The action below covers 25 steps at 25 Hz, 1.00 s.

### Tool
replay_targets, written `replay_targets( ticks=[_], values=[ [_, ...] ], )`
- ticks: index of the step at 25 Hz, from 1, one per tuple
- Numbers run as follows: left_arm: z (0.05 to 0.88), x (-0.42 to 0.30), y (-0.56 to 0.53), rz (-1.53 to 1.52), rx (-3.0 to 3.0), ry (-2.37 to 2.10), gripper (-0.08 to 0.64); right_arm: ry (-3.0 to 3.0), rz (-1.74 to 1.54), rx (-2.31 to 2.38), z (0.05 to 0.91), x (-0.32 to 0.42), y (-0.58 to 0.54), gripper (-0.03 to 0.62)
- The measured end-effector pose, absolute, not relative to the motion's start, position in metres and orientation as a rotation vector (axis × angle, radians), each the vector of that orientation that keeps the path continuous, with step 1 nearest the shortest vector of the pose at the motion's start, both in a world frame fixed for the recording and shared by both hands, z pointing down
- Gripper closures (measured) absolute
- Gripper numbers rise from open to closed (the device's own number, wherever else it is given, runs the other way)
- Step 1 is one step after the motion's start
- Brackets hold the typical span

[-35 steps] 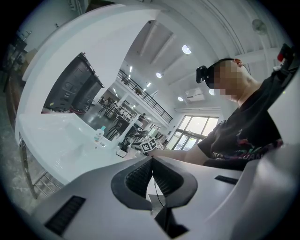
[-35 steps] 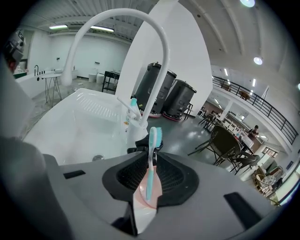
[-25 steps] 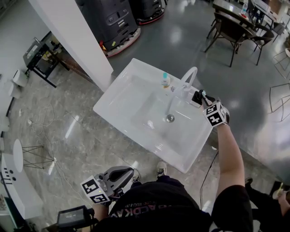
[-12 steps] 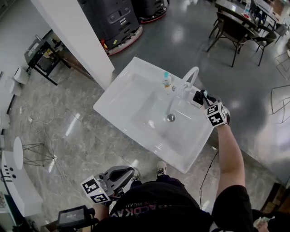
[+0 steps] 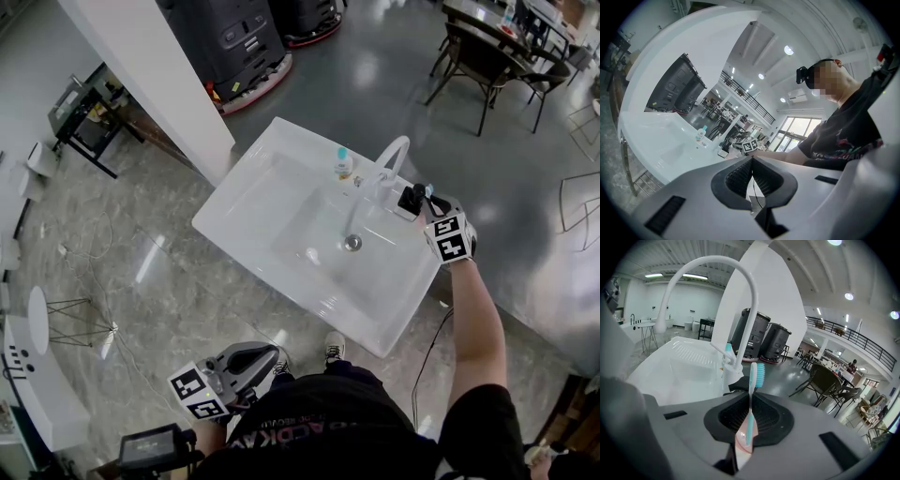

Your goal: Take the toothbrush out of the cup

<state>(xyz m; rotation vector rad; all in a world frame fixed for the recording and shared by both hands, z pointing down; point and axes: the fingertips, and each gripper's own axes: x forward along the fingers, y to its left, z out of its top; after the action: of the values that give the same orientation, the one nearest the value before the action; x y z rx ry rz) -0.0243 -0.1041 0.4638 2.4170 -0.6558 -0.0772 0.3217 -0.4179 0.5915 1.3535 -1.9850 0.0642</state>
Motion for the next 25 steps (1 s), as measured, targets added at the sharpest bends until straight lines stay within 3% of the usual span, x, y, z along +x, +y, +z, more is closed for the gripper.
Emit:
replay_targets(
  ticks=[25],
  values=[
    [0.463, -0.024, -0.111, -0.044, 2.456, -0.485, 0.552, -2.139, 0.219, 1.793, 0.503, 0.359, -0.388, 0.566]
  ],
)
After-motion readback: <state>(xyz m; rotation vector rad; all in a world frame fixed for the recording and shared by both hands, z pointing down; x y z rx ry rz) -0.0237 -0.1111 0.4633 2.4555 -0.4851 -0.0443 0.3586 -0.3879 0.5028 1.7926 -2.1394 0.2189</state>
